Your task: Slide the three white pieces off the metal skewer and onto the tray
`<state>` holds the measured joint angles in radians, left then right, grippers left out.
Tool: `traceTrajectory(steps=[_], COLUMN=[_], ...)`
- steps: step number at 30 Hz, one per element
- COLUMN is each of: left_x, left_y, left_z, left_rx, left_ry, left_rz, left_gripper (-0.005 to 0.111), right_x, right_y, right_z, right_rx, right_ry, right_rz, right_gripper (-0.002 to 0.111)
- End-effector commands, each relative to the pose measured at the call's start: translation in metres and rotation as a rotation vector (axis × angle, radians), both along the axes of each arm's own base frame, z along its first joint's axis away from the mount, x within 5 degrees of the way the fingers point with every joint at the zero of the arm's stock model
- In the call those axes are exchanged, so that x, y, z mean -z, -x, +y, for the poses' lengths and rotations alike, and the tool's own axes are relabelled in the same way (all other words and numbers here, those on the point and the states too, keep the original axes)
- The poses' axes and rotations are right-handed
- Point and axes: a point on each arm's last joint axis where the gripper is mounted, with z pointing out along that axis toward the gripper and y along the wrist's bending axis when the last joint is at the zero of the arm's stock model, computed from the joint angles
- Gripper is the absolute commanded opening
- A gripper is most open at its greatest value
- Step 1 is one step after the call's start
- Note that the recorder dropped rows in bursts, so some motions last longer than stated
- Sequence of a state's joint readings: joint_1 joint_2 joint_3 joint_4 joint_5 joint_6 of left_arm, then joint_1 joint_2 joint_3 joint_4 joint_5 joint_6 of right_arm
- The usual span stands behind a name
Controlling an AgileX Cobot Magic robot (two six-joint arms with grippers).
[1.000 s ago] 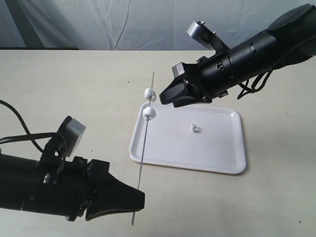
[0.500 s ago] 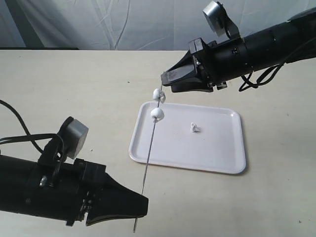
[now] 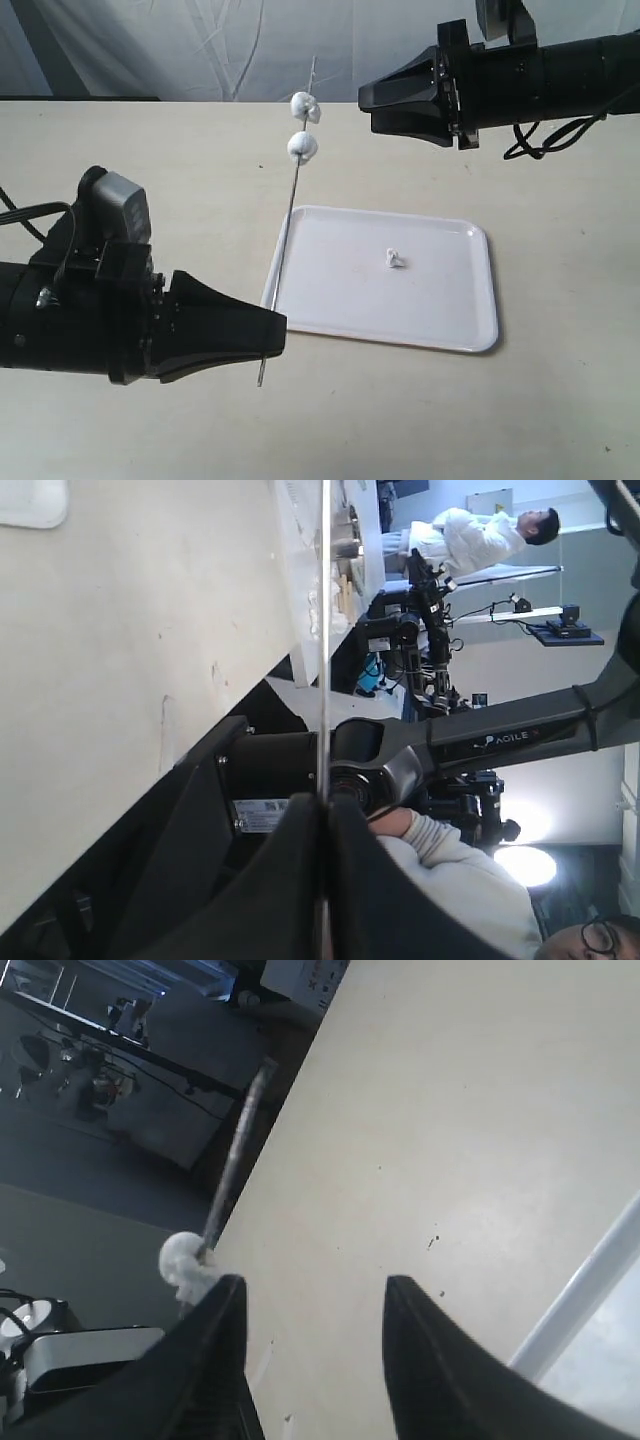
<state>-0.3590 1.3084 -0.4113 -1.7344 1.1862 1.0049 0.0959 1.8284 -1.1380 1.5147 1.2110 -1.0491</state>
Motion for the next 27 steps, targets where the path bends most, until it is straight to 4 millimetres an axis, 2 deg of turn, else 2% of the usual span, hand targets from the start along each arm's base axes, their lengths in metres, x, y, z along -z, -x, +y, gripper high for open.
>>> traceTrajectory(steps=[1, 6, 12, 22, 27], left_x=[-0.005, -0.004, -0.002, -0.001, -0.002], left_y=[0.0, -0.001, -0.003, -0.005, -0.005], left_z=[0.0, 0.0, 0.001, 0.001, 0.001], left_rx=[0.014, 0.003, -0.022, -0.038, -0.032], left_ry=[0.035, 0.023, -0.003, -0.019, -0.012], left_rz=[-0.031, -0.033, -0.034, -0.034, -0.033], left_gripper=[0.0, 0.0, 0.0, 0.0, 0.0], right_x=[0.0, -0.001, -0.002, -0.016, -0.016], right_y=[0.003, 0.007, 0.007, 0.015, 0.017], right_z=[0.008, 0.019, 0.02, 0.035, 0.041], right_rx=[-0.036, -0.066, -0.058, -0.078, -0.094], right_ry=[-0.003, -0.005, -0.02, -0.063, -0.068], right_rz=[-0.014, -0.013, -0.012, -0.034, -0.047], right_gripper=[0.042, 0.042, 0.042, 0.042, 0.049])
